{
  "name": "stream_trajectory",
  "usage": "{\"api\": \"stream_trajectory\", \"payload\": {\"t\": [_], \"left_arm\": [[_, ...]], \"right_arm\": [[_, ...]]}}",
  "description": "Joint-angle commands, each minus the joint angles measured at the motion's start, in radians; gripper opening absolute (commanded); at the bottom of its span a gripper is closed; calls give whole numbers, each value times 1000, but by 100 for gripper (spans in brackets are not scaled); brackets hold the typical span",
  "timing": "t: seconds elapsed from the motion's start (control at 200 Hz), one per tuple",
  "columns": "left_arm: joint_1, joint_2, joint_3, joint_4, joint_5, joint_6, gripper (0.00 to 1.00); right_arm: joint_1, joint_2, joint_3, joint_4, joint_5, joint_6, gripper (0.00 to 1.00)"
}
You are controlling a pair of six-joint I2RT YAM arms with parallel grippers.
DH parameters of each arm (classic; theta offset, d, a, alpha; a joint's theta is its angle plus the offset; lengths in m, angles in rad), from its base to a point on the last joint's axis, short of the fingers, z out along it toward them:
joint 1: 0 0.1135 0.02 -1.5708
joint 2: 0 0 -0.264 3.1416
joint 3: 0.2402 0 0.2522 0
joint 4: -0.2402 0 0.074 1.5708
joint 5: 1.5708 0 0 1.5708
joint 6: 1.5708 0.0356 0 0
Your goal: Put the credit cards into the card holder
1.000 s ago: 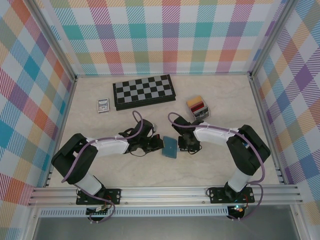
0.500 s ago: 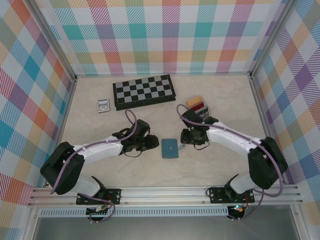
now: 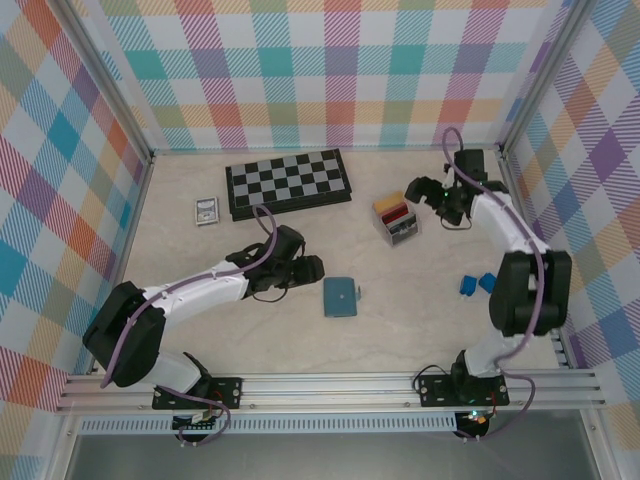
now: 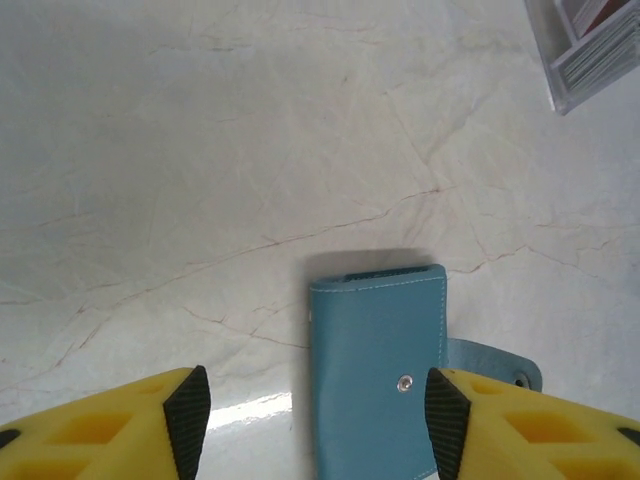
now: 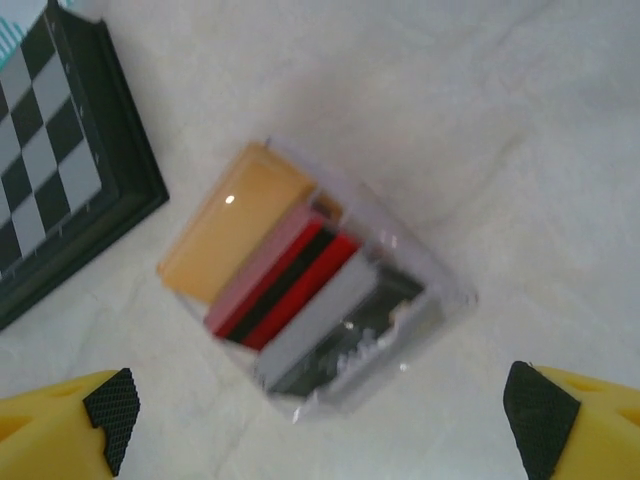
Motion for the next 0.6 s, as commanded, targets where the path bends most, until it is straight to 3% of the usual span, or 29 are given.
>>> {"api": "stream_trajectory", "payload": {"t": [0.0,0.255,0.595], "left_arm": [[-14,7,37,-33,-33,14,65],[-14,-19,36,-84,-74,16,71],[-7,8,67,-88,-67,21,73]], "right_arm": [[-37,134,108,17,-170,-46,99],[-48,340,270,-43,-301,-36,97],[-17,275,98,48,-429,7,95]]}}
